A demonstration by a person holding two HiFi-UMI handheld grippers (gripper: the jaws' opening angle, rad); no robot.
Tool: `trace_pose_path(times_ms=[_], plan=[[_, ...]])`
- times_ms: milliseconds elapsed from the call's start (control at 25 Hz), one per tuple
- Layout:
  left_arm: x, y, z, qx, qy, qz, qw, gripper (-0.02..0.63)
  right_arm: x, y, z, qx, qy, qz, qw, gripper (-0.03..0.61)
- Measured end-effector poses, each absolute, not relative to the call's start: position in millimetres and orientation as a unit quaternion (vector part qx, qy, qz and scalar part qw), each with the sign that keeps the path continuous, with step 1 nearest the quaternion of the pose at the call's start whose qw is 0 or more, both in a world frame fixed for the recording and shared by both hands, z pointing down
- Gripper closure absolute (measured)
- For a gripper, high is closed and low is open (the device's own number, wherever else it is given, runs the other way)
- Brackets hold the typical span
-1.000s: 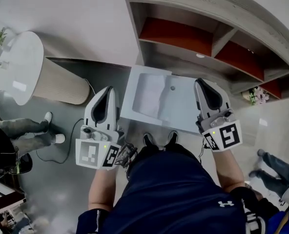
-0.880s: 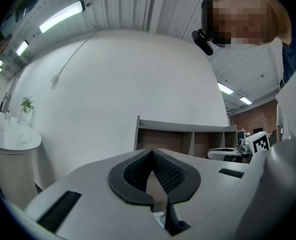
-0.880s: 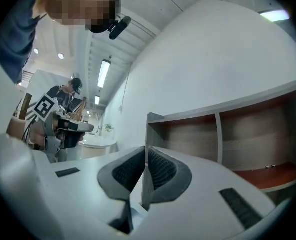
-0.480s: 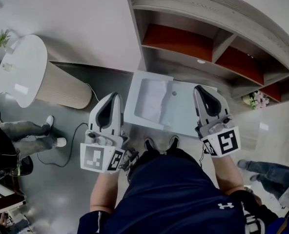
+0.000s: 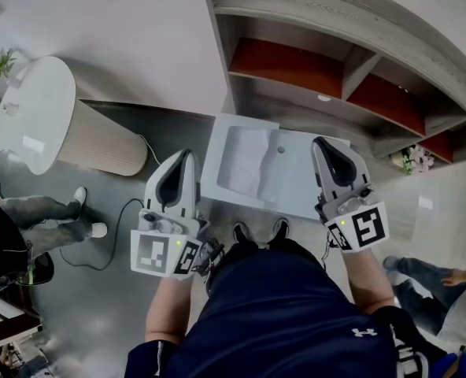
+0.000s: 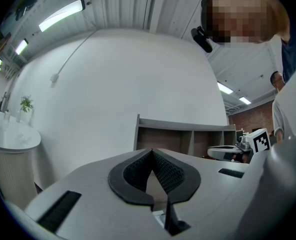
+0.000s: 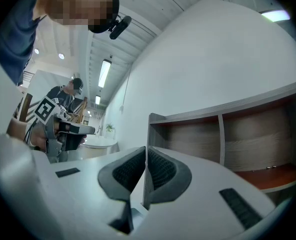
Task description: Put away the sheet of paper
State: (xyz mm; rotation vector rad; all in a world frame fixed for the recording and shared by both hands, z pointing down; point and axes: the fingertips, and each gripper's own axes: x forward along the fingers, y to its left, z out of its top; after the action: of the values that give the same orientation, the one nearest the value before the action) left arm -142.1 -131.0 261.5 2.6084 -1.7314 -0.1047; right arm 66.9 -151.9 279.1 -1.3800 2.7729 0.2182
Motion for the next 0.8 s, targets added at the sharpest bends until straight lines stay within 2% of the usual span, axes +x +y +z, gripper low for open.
trace_pose_path(times_ms=[800], plan=[[-146.5,-131.3,267.7,0.832,-0.554,-0.032,0.015,0.598,69.1,-148.8,278.7,-0.447,0.892,0.059,0.018,0.558]])
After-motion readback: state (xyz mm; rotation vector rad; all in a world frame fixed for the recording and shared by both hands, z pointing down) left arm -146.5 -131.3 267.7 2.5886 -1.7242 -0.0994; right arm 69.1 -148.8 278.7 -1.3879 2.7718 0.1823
